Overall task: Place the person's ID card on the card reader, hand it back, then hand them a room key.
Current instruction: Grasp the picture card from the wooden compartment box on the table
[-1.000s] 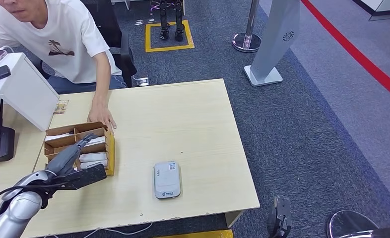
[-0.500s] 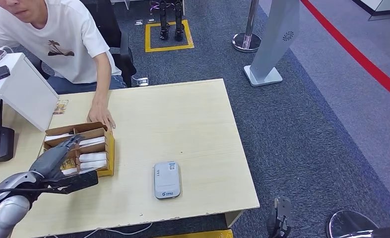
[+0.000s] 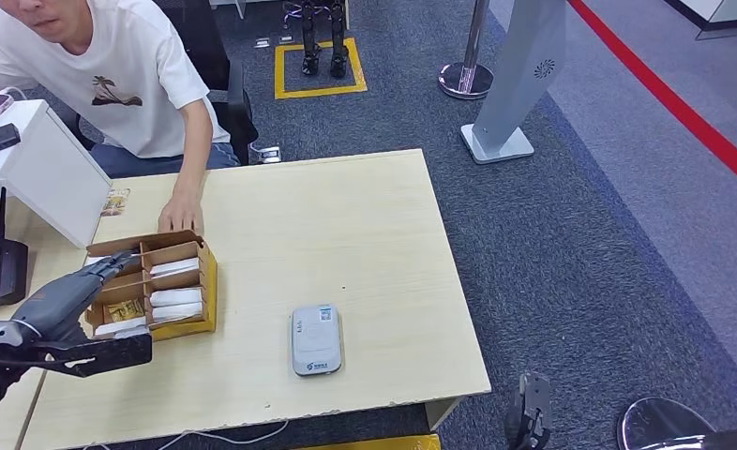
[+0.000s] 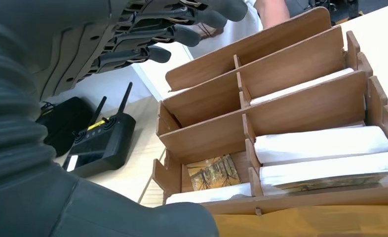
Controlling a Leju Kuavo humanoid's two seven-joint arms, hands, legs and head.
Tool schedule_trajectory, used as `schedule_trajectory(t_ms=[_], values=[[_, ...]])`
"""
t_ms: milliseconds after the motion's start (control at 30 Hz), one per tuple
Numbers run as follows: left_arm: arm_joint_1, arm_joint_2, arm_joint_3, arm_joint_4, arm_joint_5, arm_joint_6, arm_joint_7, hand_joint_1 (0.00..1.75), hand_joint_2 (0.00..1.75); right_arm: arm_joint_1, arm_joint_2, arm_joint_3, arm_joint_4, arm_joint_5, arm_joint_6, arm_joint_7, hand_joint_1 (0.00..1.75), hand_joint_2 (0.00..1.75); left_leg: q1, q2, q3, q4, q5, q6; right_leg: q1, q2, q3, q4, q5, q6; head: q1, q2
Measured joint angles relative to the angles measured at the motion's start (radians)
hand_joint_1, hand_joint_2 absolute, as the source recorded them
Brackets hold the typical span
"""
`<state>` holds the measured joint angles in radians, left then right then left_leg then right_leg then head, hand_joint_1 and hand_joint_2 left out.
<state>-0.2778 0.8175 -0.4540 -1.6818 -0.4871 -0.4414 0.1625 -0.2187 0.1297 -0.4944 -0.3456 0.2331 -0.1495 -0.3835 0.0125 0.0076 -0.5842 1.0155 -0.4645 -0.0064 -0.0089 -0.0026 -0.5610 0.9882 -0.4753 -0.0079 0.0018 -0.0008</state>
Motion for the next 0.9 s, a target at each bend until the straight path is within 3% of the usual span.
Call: schedule_trajectory(t_ms=[567, 700, 900], values=[[0.033, 0.070, -0.003, -0.057, -0.096, 0.027, 0.034, 0.00, 1.75, 0.002, 0.000, 0.000, 0.000, -0.013, 0.000, -0.005, 0.00, 0.00, 0.000, 0.000, 0.000, 0.000, 0.000, 0.000, 0.000, 0.000, 0.000, 0.000, 0.000, 0.000, 0.000, 0.000], [0.034, 0.058, -0.005, -0.058, -0.124, 0.033, 0.029, 0.00, 1.75, 0.002, 0.000, 0.000, 0.001, -0.012, 0.000, -0.004, 0.00, 0.00, 0.000, 0.000, 0.000, 0.000, 0.000, 0.000, 0.000, 0.000, 0.000, 0.000, 0.000, 0.000, 0.000, 0.000], [0.034, -0.008, -0.026, -0.029, -0.172, 0.067, -0.005, 0.00, 1.75, 0.001, 0.000, 0.000, 0.001, -0.008, 0.000, 0.000, 0.00, 0.00, 0.000, 0.000, 0.000, 0.000, 0.000, 0.000, 0.000, 0.000, 0.000, 0.000, 0.000, 0.000, 0.000, 0.000]])
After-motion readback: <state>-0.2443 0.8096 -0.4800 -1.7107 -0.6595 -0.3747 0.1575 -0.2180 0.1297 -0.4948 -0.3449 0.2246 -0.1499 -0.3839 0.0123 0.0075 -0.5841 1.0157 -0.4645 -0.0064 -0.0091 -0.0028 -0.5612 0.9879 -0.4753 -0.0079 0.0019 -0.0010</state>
